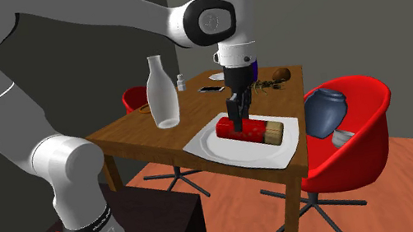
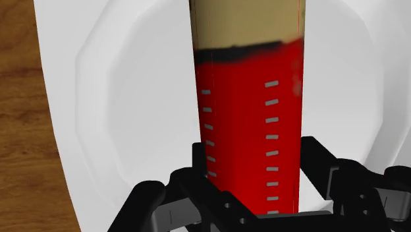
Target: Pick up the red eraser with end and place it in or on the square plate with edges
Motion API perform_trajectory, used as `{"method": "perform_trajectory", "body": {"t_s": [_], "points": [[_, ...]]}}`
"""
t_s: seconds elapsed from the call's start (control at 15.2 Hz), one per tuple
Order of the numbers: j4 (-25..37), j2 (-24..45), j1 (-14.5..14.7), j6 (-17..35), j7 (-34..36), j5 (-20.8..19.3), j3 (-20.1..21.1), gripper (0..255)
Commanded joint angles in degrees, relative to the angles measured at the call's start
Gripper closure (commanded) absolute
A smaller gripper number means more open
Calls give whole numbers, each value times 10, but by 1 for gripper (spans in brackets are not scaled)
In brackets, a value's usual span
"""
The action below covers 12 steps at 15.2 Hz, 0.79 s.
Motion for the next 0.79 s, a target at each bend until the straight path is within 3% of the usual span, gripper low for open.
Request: {"method": "perform_trajectory", "body": {"t_s": [0.0, 0.07, 0.4, 0.73], "points": [[0, 0, 0, 0, 0, 0, -1, 255], [0, 0, 0, 0, 0, 0, -1, 0], [0, 0, 0, 0, 0, 0, -1, 0], [64, -10, 0, -73, 1, 3, 20, 0]]}}
